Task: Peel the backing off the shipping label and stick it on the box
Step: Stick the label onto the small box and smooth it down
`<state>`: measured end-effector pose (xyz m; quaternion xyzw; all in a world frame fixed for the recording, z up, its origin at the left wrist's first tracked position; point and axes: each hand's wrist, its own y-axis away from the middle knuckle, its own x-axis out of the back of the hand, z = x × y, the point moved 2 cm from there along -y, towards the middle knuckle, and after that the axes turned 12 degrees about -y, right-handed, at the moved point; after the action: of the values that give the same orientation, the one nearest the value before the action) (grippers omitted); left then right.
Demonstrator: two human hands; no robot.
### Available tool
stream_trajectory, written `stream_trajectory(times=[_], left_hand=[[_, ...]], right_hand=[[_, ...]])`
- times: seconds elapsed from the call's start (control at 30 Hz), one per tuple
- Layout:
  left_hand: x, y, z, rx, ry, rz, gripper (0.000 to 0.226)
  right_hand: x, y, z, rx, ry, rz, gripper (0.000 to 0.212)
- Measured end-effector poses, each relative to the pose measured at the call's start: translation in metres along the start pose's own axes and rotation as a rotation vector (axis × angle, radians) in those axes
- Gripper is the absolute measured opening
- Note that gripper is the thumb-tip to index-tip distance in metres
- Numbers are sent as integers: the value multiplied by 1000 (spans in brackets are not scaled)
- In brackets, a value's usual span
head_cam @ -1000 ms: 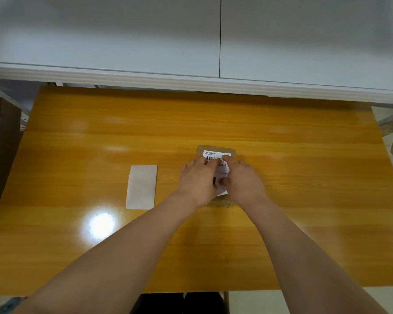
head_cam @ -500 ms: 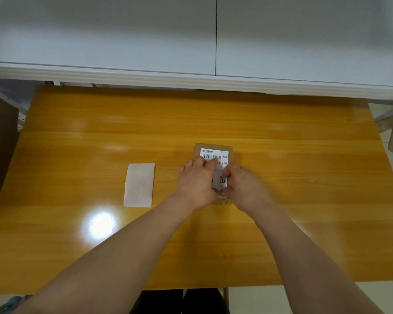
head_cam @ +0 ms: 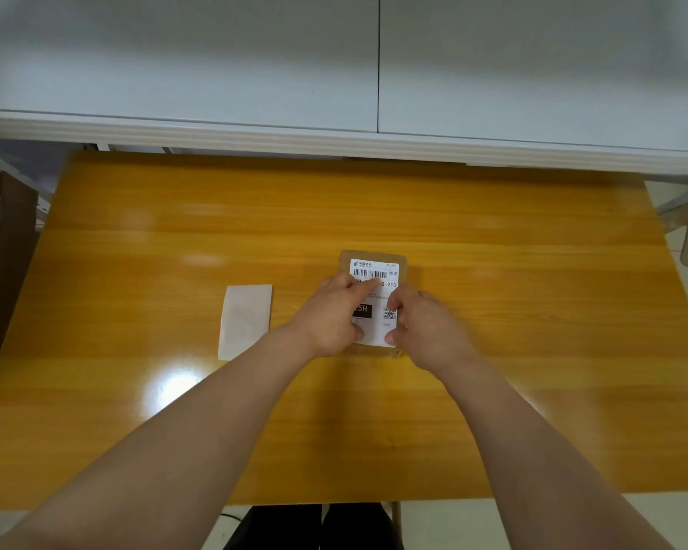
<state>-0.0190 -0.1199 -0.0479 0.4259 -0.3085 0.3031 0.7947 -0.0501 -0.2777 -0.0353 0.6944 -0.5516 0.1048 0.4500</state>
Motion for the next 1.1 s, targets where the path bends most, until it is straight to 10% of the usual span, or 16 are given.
stream_trajectory(times=[1.1], left_hand=[[8, -7, -19, -55, 23, -93, 84]], right_hand=[[1, -11, 0, -17, 4, -2, 27]])
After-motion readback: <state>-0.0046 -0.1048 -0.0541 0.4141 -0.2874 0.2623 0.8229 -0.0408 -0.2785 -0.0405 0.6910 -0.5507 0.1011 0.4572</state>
